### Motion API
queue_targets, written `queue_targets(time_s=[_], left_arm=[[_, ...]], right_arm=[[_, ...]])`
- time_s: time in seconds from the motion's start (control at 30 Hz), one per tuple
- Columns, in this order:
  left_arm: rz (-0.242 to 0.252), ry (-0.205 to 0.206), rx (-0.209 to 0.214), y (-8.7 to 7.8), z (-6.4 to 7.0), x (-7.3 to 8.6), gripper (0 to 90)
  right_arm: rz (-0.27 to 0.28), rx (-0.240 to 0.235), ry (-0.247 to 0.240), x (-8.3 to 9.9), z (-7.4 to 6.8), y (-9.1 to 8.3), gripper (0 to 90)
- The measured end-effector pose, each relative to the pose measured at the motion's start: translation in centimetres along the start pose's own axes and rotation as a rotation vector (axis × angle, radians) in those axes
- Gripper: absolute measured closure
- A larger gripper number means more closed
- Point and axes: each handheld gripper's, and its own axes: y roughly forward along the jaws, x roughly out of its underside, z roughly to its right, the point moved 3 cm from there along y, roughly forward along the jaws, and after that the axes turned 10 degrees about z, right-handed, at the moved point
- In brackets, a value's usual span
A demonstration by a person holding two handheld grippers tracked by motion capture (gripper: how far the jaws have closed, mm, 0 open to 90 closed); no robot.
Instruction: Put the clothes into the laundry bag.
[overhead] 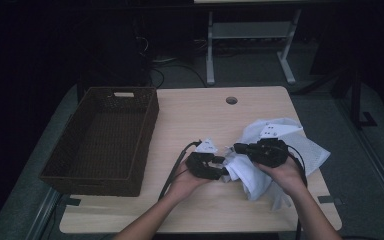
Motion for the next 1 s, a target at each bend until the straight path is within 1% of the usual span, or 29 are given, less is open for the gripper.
queue_targets(time_s=[0.07,0.1,0.13,0.2,0.27,0.33,0.37,0.43,0.5,0.57,0.6,0.63,0.73,0.8,0.83,0.87,0.9,0.93,1.0], left_arm=[[0.007,0.001,0.002,-1.7,-0.6,-0.2,45.6],[0.008,0.005,-0.003,-2.4,-0.9,-0.2,45.8],[0.008,0.001,-0.015,-2.9,-1.3,-0.2,46.9],[-0.001,-0.002,-0.034,-3.4,-2.0,-0.2,49.3],[0.017,-0.026,-0.019,-3.6,-2.6,-0.3,50.5],[0.030,-0.038,-0.004,-3.8,-2.9,-0.4,50.7],[0.037,-0.033,-0.008,-4.0,-3.1,-0.6,50.7],[0.026,-0.024,-0.030,-4.0,-3.3,-0.7,50.7],[0.001,-0.023,-0.043,-3.4,-3.5,-0.6,50.5],[-0.027,-0.021,-0.055,-2.2,-3.9,-0.3,49.7],[-0.047,-0.019,-0.072,-1.4,-4.3,-0.1,49.2],[-0.054,-0.019,-0.079,-0.9,-4.6,0.0,49.2],[-0.089,-0.038,-0.088,1.0,-5.5,0.4,49.1],[-0.090,-0.059,-0.074,2.0,-5.9,0.5,49.1],[-0.096,-0.061,-0.068,2.3,-6.0,0.5,49.2],[-0.103,-0.058,-0.061,2.7,-6.0,0.5,49.2],[-0.112,-0.058,-0.065,3.0,-5.9,0.5,49.6],[-0.126,-0.049,-0.069,3.2,-5.9,0.5,49.9],[-0.149,-0.041,-0.063,3.7,-5.8,0.5,53.8]], right_arm=[[-0.005,0.000,-0.004,0.1,-0.1,-0.1,89.0],[-0.007,0.002,-0.013,0.2,-0.2,-0.2,88.9],[-0.008,0.002,-0.019,0.3,-0.3,-0.3,88.9],[-0.015,0.005,-0.030,0.5,-0.4,-0.4,88.9],[-0.022,0.010,-0.043,0.7,-0.4,-0.5,88.8],[-0.029,0.026,-0.050,0.9,-0.2,-0.7,88.7],[-0.031,0.032,-0.054,0.9,0.0,-0.7,88.7],[-0.030,0.034,-0.043,1.1,0.3,-0.8,88.7],[-0.028,0.034,-0.040,1.1,0.4,-0.7,88.7],[-0.033,0.032,-0.041,1.2,0.4,-0.7,88.7],[-0.035,0.030,-0.043,1.2,0.4,-0.6,88.7],[-0.037,0.029,-0.047,1.3,0.3,-0.6,88.7],[-0.038,0.029,-0.052,1.3,0.2,-0.5,88.4],[-0.037,0.028,-0.052,1.3,0.2,-0.6,88.4],[-0.036,0.028,-0.052,1.3,0.3,-0.6,88.4],[-0.035,0.028,-0.051,1.3,0.3,-0.6,88.4],[-0.033,0.026,-0.051,1.3,0.4,-0.6,88.4],[-0.032,0.027,-0.050,1.3,0.4,-0.6,88.4],[-0.032,0.027,-0.049,1.3,0.4,-0.6,88.4]])
